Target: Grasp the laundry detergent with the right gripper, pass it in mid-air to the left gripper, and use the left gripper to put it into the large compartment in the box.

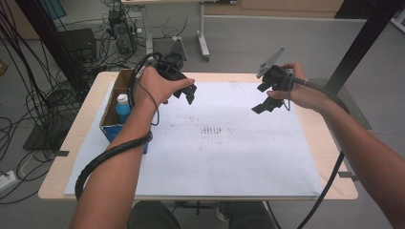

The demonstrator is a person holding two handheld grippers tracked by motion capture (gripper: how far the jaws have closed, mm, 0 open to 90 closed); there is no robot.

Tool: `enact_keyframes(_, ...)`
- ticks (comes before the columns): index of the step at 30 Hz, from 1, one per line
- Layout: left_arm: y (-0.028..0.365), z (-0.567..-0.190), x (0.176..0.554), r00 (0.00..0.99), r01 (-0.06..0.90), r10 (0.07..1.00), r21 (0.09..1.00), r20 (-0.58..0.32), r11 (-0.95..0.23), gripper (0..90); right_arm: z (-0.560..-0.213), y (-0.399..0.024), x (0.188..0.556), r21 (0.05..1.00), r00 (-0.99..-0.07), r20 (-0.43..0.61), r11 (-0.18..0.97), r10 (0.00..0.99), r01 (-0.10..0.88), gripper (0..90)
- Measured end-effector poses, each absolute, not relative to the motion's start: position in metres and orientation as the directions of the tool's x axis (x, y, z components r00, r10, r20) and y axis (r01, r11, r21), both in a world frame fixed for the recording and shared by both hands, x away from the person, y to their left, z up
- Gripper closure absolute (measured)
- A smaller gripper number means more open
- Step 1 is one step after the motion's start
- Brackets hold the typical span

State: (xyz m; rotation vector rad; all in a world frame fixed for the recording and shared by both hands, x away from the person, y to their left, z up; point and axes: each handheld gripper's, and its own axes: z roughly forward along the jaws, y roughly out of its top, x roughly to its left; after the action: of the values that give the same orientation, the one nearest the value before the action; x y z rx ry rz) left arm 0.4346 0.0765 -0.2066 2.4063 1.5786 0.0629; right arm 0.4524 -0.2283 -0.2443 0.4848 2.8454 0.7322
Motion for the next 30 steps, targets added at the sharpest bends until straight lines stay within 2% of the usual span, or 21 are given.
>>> enact_keyframes(14,0.063,-0.218,0.433,0.434,0.887,0.892,0.235,-0.131,-0.397,11.7,-0.248,-0.24,0.463,0.473,-0.921,-0.066,0.824,0.385,0.311,8.5)
enact_keyframes(30,0.06,-0.223,0.434,0.437,0.887,0.889,0.23,-0.138,-0.401,11.8,-0.248,-0.241,0.464,0.483,-0.921,-0.069,0.82,0.384,0.306,8.7)
